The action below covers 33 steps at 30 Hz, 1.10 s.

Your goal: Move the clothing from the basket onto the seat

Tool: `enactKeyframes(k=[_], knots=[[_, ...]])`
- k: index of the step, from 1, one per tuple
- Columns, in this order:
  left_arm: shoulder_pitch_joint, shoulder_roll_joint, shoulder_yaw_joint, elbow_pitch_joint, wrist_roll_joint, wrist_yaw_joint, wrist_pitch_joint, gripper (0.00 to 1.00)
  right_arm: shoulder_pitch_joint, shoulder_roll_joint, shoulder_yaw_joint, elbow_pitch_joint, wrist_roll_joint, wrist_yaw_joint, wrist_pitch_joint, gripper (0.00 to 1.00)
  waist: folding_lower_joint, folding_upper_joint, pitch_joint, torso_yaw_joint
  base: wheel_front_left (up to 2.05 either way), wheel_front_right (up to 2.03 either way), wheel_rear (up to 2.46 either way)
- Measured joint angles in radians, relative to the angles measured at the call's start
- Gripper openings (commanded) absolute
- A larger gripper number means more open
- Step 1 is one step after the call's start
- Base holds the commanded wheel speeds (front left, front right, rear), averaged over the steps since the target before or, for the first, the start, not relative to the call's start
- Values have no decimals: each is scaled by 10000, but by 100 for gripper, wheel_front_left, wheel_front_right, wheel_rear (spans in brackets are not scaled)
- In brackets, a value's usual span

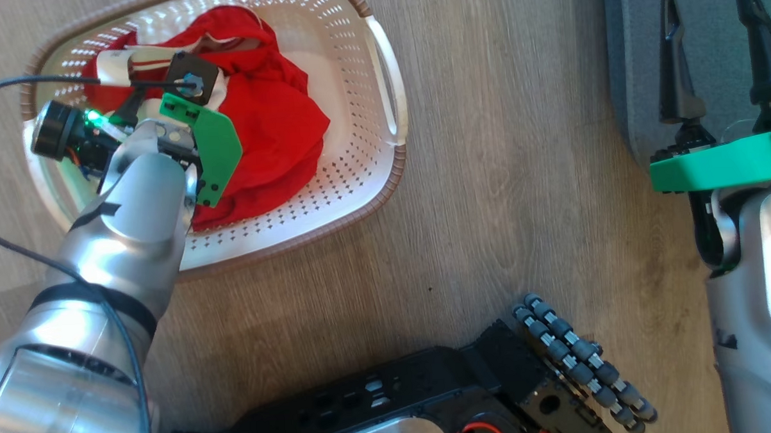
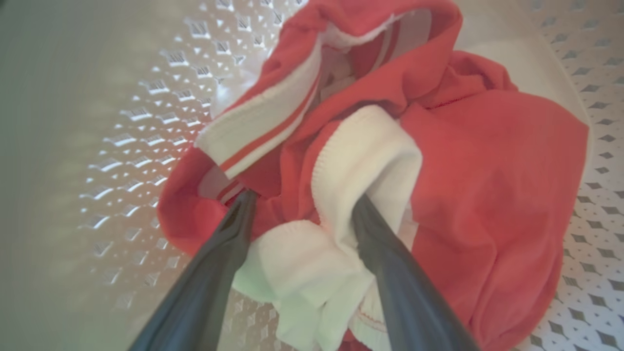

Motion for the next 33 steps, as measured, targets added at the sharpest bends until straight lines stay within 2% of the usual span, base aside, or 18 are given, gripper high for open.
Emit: enactKeyframes(k=[5,6,8,9,13,20,24,33], knots=[[-39,8,-100,44,58,-184,188,100,15,54,-6,-6,61,2,0,100,0,0,132,-83,0,0,0],[-39,15,-119,54,58,-230,232,80,15,65,-4,-12,98,0,0,100,0,0,150,-102,0,0,0],[-39,38,-173,61,58,-244,345,13,15,86,12,-31,104,0,0,100,0,0,186,-147,0,0,0],[-38,52,-182,71,54,-314,420,0,15,104,13,-38,104,2,0,100,0,0,198,-172,0,0,0],[-35,46,-144,90,-134,-420,339,0,15,115,2,-40,105,2,0,100,0,0,152,-175,0,0,0],[314,-376,926,-414,-1576,-685,-2063,0,126,109,-151,77,88,2,0,100,0,1,-686,102,0,0,0],[1177,-445,1407,-991,-2127,-790,-2406,0,520,-19,-184,263,-6,2,0,100,-1,1,-1578,356,0,0,0],[3908,-59,2638,-4378,-2332,-777,-2406,0,1513,-410,-245,727,-192,2,0,100,-2,1,-4202,1124,0,0,0]])
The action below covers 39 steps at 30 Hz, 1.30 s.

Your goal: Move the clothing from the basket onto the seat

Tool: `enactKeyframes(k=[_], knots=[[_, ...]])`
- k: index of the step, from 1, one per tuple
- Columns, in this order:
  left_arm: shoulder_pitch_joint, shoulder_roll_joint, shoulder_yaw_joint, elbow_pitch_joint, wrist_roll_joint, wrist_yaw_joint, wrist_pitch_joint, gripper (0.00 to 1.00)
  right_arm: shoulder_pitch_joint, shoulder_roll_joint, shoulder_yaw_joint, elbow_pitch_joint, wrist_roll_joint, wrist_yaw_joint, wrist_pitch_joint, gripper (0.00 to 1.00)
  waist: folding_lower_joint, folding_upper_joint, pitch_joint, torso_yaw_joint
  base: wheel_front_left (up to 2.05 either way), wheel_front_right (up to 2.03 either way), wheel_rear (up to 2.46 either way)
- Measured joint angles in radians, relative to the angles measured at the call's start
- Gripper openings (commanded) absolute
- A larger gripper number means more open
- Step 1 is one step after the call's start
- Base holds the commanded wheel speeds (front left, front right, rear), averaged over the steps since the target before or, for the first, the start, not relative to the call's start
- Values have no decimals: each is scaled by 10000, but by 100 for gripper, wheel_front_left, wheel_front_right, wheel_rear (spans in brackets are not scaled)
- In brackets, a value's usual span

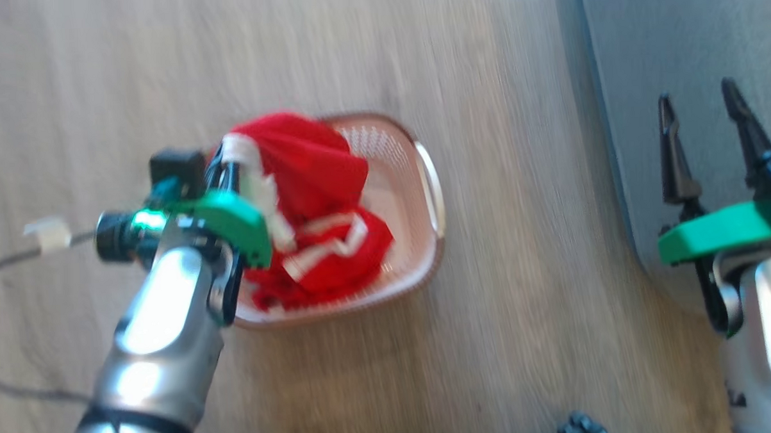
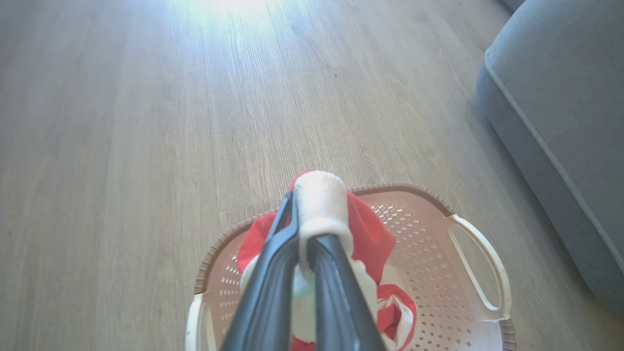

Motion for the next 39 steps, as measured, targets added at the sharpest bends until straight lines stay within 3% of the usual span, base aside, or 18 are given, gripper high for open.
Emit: enactKeyframes(k=[14,29,35,39], knots=[[3181,625,880,-3024,-247,211,6,0,1558,-4,-6,422,-161,-2,0,100,-1,0,-3437,1095,0,0,0],[4249,1145,909,-4819,-349,596,771,0,1973,-270,1068,713,4,-2,0,100,0,0,-4557,1349,0,0,0],[4309,1191,579,-5697,-334,535,1076,0,1797,-665,2801,863,399,-2,0,100,0,0,-4575,1398,0,0,0],[4184,1175,-113,-6552,-251,148,1651,0,622,-1076,5258,1101,1152,-2,0,100,0,0,-4626,1526,0,0,0]])
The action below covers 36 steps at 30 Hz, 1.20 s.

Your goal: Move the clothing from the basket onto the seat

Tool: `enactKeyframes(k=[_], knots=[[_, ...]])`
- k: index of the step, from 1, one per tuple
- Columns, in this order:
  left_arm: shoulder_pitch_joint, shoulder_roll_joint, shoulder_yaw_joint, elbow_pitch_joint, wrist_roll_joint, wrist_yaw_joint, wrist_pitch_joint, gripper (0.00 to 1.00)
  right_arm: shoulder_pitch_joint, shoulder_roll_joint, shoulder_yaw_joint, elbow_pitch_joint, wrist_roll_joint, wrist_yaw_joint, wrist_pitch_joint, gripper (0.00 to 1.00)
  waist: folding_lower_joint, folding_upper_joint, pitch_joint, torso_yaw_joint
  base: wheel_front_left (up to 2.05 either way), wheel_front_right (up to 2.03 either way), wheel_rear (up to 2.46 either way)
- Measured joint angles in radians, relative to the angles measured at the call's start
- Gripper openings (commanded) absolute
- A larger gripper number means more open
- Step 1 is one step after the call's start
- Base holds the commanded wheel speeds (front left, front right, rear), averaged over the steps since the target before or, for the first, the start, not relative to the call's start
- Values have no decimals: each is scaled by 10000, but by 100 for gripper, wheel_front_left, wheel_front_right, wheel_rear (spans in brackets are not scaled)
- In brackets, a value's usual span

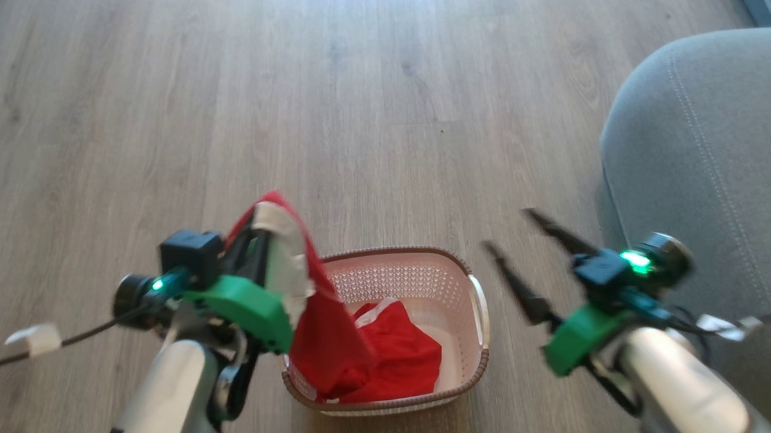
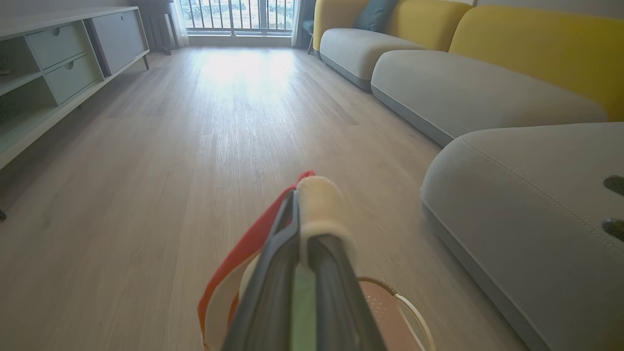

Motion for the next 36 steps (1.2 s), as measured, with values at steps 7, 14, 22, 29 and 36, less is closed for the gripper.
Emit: enactKeyframes(k=[7,14,22,29,36], knots=[[-495,-268,-1022,-823,61,-679,696,0,-1673,-257,2849,337,1338,2,0,100,0,0,-161,327,0,0,0],[-686,-441,-2144,-1453,-173,-1653,1358,0,-2713,-635,4481,640,2230,2,0,100,0,0,-227,687,0,0,0],[-748,-562,-2876,-2140,-623,-2059,1622,0,-3181,-828,6063,1346,3614,2,0,34,1,0,-338,886,0,0,0],[-746,-407,-2727,-2234,-702,-1879,1597,47,-3206,-869,6268,1181,4527,2,2,0,1,0,-241,739,0,0,0],[-696,-328,-2393,-1419,-508,-1628,644,100,-3227,-1547,5183,769,4493,2,2,0,1,0,-72,216,0,0,0]])
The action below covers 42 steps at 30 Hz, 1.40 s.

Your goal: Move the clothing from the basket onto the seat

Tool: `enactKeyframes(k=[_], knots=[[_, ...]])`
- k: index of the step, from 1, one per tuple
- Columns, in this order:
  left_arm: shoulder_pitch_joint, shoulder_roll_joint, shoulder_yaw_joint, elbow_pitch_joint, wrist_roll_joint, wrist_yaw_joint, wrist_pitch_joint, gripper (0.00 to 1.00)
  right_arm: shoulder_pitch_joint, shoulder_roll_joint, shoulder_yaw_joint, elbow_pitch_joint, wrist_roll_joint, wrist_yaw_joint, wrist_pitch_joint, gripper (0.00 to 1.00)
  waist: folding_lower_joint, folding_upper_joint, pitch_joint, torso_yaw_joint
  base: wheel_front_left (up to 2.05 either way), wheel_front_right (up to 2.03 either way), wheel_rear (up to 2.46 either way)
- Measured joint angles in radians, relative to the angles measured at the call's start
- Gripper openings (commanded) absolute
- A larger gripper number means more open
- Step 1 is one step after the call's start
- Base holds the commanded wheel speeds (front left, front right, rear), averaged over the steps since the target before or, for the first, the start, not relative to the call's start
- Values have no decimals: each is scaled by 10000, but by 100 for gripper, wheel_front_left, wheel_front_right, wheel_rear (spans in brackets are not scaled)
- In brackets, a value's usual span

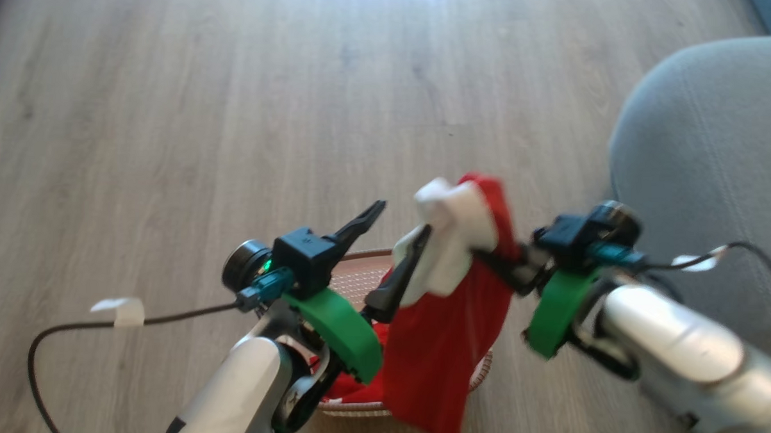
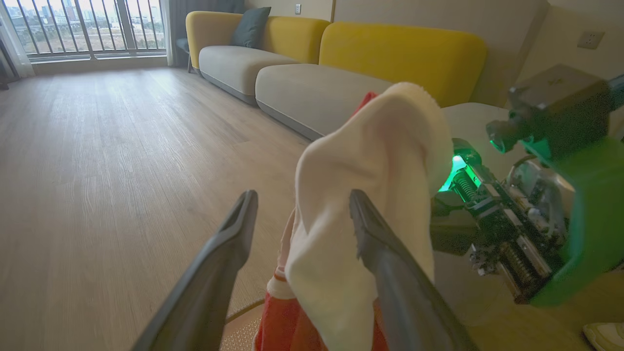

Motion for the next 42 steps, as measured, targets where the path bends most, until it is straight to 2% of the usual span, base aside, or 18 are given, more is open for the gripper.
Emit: enactKeyframes(k=[9,10,18,25,36,39,42], knots=[[259,-334,-240,1574,290,0,-1538,100,144,-924,-1919,-823,-407,0,0,0,0,0,251,-1224,0,0,0],[259,-334,-240,1574,290,0,-1538,100,144,-924,-1919,-823,-407,0,0,0,0,0,251,-1224,0,0,0],[286,-915,-752,2577,290,-121,-2128,100,934,-1135,-2731,-1174,-614,-2,0,0,0,0,372,-2542,0,0,0],[285,-1041,-917,3024,247,-255,-2276,100,1347,-1267,-3375,-1321,-700,0,0,0,0,0,368,-3379,0,0,0],[249,-1110,-980,3177,251,-267,-2305,100,1893,-1381,-4171,-1576,-702,0,0,0,0,0,511,-3450,0,0,0],[130,-1120,-1018,3166,297,-255,-2305,100,1871,-1007,-5237,-1193,-569,0,0,0,0,0,886,-3369,0,0,0],[-380,-1122,-1068,3110,556,-155,-2305,100,1508,-629,-6420,-639,-918,0,0,0,0,0,1506,-3253,0,0,0]])
